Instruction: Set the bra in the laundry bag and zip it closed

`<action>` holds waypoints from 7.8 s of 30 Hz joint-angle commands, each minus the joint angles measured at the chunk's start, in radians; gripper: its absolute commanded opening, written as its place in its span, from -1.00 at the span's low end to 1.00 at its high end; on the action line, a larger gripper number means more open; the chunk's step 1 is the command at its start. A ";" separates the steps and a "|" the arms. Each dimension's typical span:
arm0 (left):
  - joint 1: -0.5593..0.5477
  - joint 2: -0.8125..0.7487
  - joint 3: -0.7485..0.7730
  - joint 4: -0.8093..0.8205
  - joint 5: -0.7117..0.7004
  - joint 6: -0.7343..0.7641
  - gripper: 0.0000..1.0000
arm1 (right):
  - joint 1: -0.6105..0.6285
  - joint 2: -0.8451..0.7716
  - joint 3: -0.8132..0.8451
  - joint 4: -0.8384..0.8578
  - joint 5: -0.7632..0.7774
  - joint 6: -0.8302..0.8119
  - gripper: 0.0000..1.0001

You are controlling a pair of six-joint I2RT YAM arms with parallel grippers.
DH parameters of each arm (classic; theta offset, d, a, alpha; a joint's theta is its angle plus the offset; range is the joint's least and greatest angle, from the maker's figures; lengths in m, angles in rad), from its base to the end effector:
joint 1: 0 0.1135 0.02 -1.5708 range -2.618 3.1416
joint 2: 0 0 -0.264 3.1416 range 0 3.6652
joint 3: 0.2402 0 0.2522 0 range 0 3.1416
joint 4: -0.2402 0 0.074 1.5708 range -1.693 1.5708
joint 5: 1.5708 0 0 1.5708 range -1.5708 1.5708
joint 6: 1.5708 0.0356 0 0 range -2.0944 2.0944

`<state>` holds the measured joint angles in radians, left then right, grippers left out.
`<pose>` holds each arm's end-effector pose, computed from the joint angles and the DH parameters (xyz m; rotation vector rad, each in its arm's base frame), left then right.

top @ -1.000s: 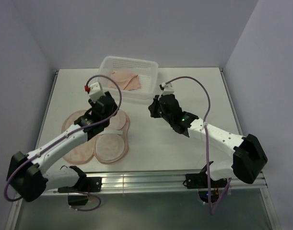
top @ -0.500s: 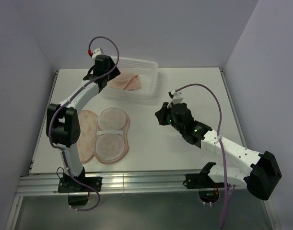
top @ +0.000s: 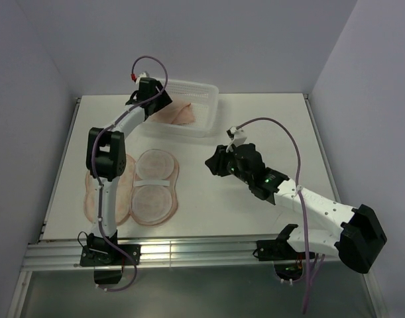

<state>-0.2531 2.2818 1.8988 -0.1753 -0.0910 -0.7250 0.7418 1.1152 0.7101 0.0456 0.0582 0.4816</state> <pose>0.5185 -0.1308 0.2197 -0.5589 2.0911 -0.4766 0.1895 0.1709 0.2706 -0.2201 1.9936 0.7496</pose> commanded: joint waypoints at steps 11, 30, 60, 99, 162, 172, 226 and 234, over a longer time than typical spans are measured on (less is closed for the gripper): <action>0.003 0.168 0.192 0.000 0.010 0.009 0.40 | 0.002 0.081 -0.001 0.096 -0.109 0.003 -0.16; 0.002 -0.014 -0.064 0.335 0.060 -0.021 -1.00 | 0.004 0.080 -0.005 0.106 -0.112 0.009 -0.17; -0.219 -0.646 -0.202 0.379 0.096 0.111 -1.00 | 0.024 -0.216 0.018 -0.070 0.020 -0.014 -0.16; -0.799 -0.593 -0.609 0.152 -0.423 -0.123 -0.99 | 0.030 -0.727 -0.075 -0.498 0.117 0.035 -0.21; -0.722 -0.544 -1.078 0.451 -0.199 -0.083 -1.00 | -0.521 0.703 0.508 -0.233 -0.193 -0.109 -0.44; -0.778 -0.712 -1.146 0.358 -0.276 -0.122 -0.83 | -0.559 0.744 0.672 -0.378 -0.342 -0.294 0.43; -0.637 -1.789 -1.072 -0.269 -0.596 0.048 0.36 | 0.017 -0.026 0.492 -0.257 -0.394 -0.471 -1.00; -0.637 -1.900 -0.971 -0.335 -0.685 0.131 0.41 | 0.237 0.041 0.506 -0.144 -0.351 -0.408 -1.00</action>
<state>-0.8925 0.3992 0.8921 -0.4660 -0.7200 -0.6559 0.9382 1.1252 1.1782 -0.1883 -0.3317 0.0399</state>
